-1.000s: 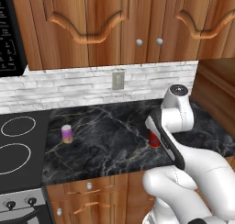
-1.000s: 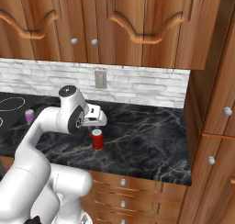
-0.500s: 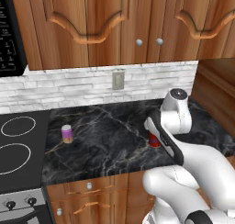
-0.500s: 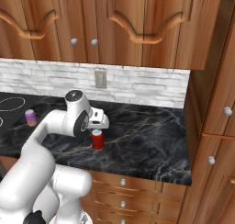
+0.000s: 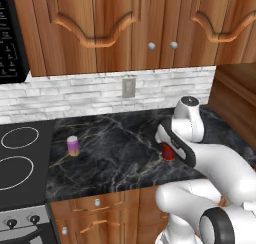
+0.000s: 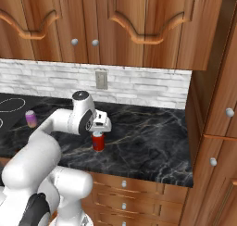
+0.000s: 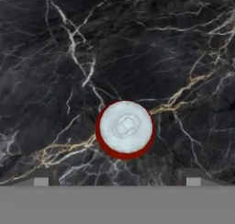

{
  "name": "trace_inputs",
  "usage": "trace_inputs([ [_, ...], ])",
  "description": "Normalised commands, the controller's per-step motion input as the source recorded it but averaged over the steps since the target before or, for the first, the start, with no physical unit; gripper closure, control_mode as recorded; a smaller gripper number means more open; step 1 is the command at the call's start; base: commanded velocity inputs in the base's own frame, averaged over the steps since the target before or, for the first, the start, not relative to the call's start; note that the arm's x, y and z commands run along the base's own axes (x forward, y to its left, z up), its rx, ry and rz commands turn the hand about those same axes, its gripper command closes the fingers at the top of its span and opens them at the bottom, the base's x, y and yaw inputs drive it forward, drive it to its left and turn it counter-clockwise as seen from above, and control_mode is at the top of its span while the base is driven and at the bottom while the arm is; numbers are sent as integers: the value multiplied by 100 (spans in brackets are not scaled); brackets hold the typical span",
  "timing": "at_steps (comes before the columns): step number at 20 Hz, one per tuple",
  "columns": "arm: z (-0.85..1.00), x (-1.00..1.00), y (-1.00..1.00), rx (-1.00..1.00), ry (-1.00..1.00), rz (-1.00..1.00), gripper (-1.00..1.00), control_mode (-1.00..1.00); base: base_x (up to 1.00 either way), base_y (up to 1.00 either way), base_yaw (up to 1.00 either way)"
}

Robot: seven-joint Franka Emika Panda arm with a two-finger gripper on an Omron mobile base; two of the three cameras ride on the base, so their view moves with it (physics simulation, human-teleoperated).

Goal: Four empty soda cans are scattered around the kitchen. Gather all the cans and cluster them next to the stove for recycling.

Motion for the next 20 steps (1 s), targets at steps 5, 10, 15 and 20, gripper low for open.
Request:
trace_inputs([
  [5,-15,15,0,0,7,0,-100,-100,0,0,0],
  [10,-16,10,-2,0,1,0,-100,-100,0,0,0],
  [15,-19,4,-3,0,0,0,-100,-100,0,0,0],
  [20,-20,1,-1,0,0,0,-100,-100,0,0,0],
])
